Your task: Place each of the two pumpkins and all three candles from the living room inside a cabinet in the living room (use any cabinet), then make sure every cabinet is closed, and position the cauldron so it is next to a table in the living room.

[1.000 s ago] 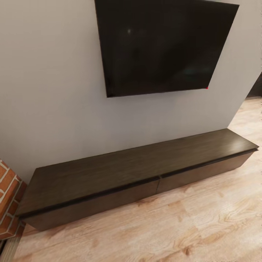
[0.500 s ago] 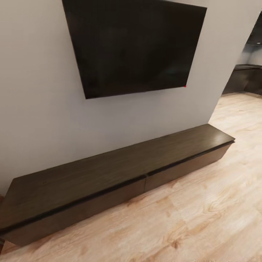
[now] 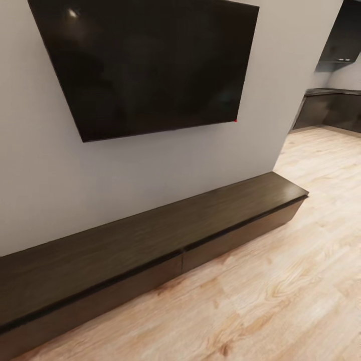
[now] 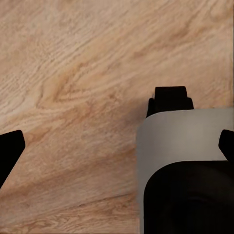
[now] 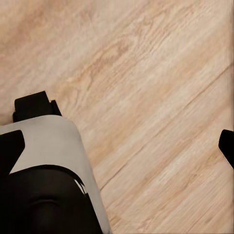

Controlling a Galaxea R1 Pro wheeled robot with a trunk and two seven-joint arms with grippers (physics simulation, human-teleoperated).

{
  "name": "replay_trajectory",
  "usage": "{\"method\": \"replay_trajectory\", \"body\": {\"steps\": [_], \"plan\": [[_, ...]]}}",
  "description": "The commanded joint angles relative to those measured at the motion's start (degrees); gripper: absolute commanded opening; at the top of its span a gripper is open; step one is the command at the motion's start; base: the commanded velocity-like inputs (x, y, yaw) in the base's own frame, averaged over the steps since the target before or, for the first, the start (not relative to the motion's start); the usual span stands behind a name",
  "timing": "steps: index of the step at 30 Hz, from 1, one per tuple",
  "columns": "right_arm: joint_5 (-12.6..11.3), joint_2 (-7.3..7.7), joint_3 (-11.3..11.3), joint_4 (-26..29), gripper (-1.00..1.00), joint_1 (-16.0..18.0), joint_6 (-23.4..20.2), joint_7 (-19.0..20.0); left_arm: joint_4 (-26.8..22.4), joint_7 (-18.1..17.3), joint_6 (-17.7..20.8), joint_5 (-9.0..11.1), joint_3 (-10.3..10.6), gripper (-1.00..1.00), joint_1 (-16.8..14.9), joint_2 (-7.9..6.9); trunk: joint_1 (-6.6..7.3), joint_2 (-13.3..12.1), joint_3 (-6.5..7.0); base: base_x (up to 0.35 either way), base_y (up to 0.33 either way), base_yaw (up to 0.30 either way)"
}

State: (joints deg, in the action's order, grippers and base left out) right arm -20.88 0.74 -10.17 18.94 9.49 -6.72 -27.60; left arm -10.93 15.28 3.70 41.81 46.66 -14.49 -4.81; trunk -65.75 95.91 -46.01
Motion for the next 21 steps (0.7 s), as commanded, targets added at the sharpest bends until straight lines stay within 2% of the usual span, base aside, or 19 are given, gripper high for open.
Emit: {"method": "replay_trajectory", "body": {"steps": [1, 7, 21], "plan": [[-0.26, 0.06, -0.46, 0.1, 1.0, 0.01, -0.36, -0.35, -0.23, 0.45, 0.36, 0.33, 0.58, 1.0, -0.01, -0.06, -0.02, 0.02, -0.05, 0.181, -0.257, -0.003], [-0.73, 0.06, -0.42, -0.02, 1.0, 0.02, 0.41, -0.35, -0.23, 0.45, 0.35, 0.32, 0.93, 1.0, -0.01, 0.11, -0.02, 0.02, -0.05, 0.096, -0.264, -0.009], [-0.92, -0.03, -0.54, 0.04, 1.0, 0.01, 0.63, -0.35, -0.23, 0.45, 0.43, 0.29, 1.06, 1.0, -0.01, 0.97, -0.02, 0.02, 0.03, 0.008, -0.273, -0.077]]}}
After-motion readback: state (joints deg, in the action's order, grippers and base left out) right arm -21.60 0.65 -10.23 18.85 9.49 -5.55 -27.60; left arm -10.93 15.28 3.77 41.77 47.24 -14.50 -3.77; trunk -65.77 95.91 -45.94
